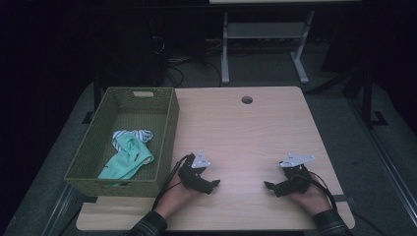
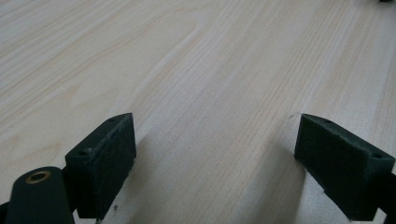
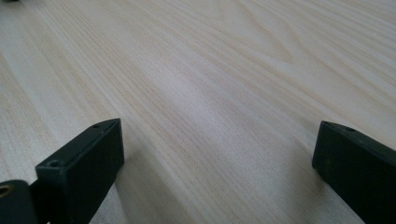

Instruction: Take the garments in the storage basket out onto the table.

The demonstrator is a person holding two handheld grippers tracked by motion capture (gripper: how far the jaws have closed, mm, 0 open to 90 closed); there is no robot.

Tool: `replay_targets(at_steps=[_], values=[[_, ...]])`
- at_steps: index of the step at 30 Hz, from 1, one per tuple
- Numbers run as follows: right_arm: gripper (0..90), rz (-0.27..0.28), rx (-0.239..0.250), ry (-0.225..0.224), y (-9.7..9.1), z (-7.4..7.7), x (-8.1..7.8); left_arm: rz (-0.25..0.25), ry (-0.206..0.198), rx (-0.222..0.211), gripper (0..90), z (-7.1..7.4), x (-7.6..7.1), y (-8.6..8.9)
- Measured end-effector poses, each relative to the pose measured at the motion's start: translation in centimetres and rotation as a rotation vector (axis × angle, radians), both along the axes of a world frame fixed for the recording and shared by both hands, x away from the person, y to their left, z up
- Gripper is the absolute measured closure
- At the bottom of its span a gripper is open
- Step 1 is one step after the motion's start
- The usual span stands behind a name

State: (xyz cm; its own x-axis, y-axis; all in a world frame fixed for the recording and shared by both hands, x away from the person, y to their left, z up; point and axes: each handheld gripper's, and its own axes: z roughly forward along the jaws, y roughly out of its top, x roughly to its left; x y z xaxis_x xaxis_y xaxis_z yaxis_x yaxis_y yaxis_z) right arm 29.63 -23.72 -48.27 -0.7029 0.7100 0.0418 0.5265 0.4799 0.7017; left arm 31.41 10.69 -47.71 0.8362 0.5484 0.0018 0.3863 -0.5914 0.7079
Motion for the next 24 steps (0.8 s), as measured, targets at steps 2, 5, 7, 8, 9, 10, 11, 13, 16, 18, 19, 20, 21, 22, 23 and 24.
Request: replay_targets(at_steps=[2, 5, 7, 8, 9, 10, 11, 13, 16, 18, 19, 20, 21, 22, 23, 24], values=[[1.9, -0.001, 0.0, 0.0, 0.0, 0.0, 0.0, 0.001, 0.005, 0.002, 11.9, 0.0, 0.0, -0.1], [1.9, -0.001, 0.0, -0.001, 0.0, 0.0, 0.0, -0.001, 0.008, 0.008, 11.9, 0.1, 0.1, -0.1], [2.0, 0.0, 0.0, 0.0, 0.0, 0.0, 0.0, -0.003, 0.011, 0.015, 12.0, 0.2, 0.1, -0.2], [2.0, 0.0, 0.0, -0.001, 0.0, 0.0, 0.0, -0.002, 0.015, 0.019, 12.0, 0.2, 0.2, -0.2], [1.9, 0.0, 0.0, 0.0, 0.0, 0.0, 0.0, -0.003, 0.016, 0.026, 12.0, 0.3, 0.2, -0.3], [2.0, 0.0, 0.0, -0.001, 0.0, 0.0, 0.0, -0.003, 0.023, 0.033, 12.4, 0.4, 0.3, -0.3], [2.0, 0.0, 0.001, 0.0, 0.0, 0.0, 0.0, -0.003, 0.023, 0.033, 12.6, 0.4, 0.3, -0.3], [2.0, -0.001, 0.001, -0.001, 0.0, 0.0, 0.0, -0.003, 0.025, 0.039, 12.9, 0.4, 0.3, -0.3], [2.0, 0.0, 0.001, 0.0, 0.0, 0.0, 0.0, -0.004, 0.033, 0.036, 12.9, 0.5, 0.3, -0.3], [2.0, -0.002, 0.003, -0.001, 0.0, 0.0, 0.0, -0.006, 0.035, 0.035, 12.9, 0.6, 0.2, -0.3], [2.0, -0.001, 0.002, -0.001, 0.0, 0.0, 0.0, -0.008, 0.04, 0.039, 12.9, 0.6, 0.2, -0.3], [2.0, -0.001, 0.002, -0.001, 0.0, 0.0, 0.0, -0.01, 0.041, 0.037, 12.9, 0.8, 0.3, -0.3], [2.0, -0.001, 0.001, -0.001, 0.0, 0.0, 0.0, -0.011, 0.038, 0.039, 12.9, 0.9, 0.3, -0.3], [2.0, 0.0, -0.001, 0.0, 0.0, 0.0, 0.0, -0.011, 0.036, 0.038, 12.9, 1.0, 0.3, -0.4], [2.0, 0.0, -0.001, 0.0, 0.0, 0.0, 0.0, -0.011, 0.036, 0.038, 12.9, 1.0, 0.3, -0.4], [2.0, -0.001, 0.003, -0.002, 0.0, 0.0, 0.0, -0.014, 0.035, 0.039, 12.9, 1.2, 0.3, -0.3]])
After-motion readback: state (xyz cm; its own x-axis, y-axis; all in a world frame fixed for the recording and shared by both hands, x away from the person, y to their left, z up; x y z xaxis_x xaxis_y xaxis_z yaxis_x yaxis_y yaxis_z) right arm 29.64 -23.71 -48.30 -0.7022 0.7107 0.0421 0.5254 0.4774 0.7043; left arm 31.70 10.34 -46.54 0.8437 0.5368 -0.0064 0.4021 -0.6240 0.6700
